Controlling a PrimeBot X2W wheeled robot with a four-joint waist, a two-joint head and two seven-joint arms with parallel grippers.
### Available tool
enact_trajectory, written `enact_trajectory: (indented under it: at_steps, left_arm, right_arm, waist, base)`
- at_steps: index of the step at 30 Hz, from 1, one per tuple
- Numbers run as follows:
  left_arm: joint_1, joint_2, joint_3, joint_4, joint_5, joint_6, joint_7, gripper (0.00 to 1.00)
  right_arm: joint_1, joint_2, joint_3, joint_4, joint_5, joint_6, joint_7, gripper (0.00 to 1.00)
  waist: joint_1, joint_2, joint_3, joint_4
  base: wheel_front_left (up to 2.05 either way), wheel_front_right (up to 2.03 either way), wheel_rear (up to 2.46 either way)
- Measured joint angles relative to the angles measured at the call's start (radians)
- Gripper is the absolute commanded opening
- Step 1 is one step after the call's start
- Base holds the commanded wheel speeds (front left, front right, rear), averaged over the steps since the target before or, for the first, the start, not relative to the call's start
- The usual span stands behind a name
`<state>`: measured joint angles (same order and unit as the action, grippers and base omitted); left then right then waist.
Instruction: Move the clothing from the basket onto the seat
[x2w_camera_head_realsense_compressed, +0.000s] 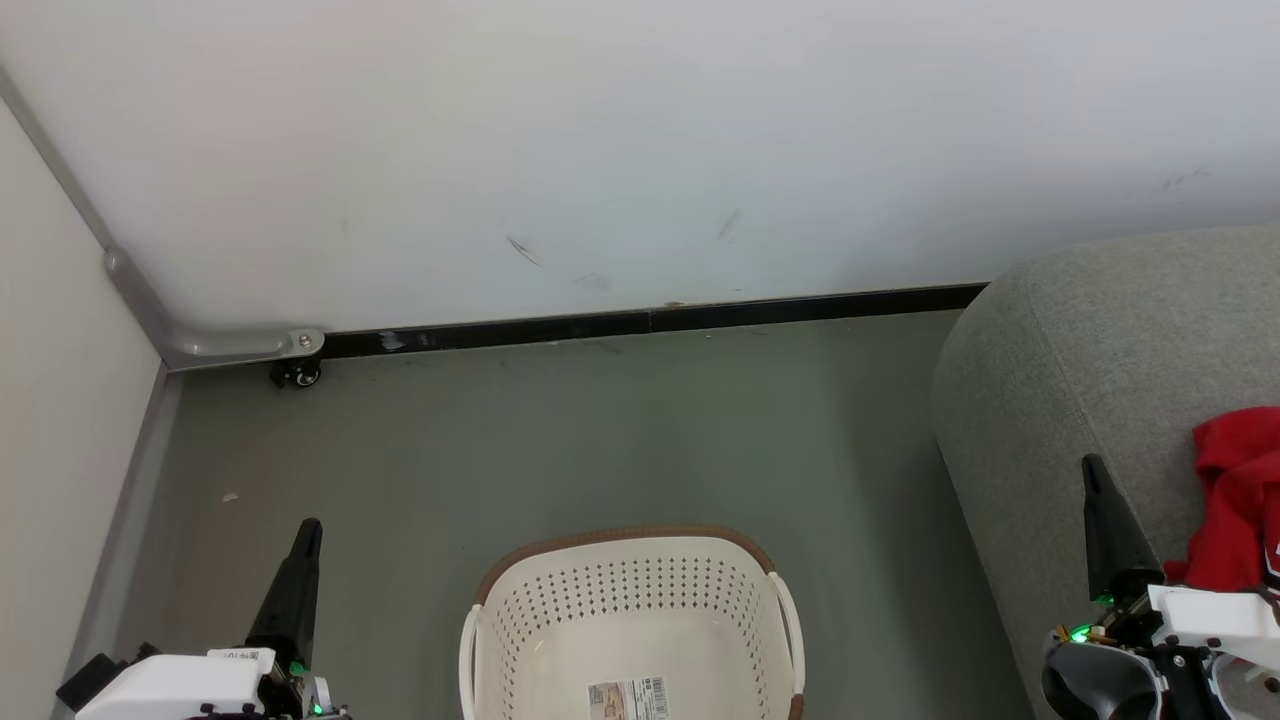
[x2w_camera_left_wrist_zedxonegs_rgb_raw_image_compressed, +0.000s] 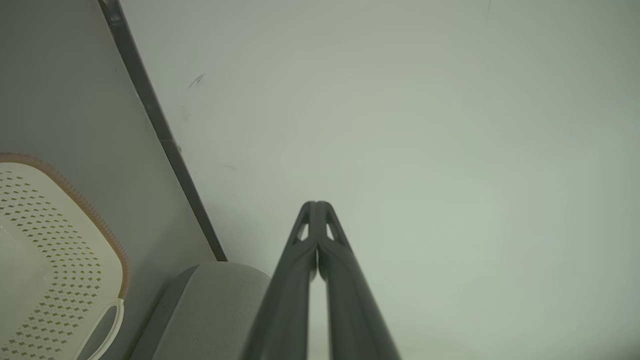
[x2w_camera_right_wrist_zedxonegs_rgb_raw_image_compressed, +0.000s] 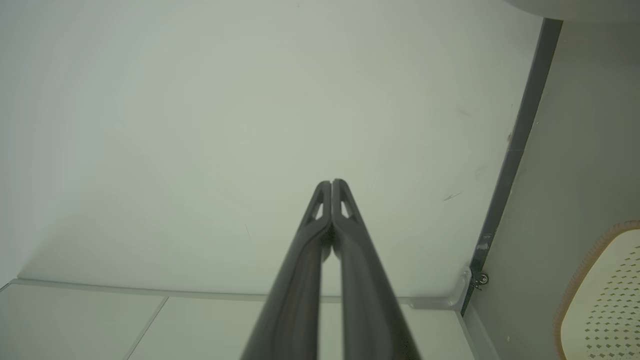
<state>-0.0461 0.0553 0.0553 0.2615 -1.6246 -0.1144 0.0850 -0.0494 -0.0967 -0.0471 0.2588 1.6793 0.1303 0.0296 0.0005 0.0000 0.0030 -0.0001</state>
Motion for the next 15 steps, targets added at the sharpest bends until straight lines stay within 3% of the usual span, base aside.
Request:
enact_trajectory:
  at_steps: [15]
  left_arm:
    - [-0.002, 0.000, 0.002, 0.008, 0.000, 0.000, 0.003, 0.00]
  right_arm:
    - [-0.003, 0.000, -0.002, 0.002, 0.000, 0.000, 0.007, 0.00]
  waist:
    - [-0.0001, 0.0000, 0.000, 0.000]
  base:
    - [0.00, 0.00, 0.00]
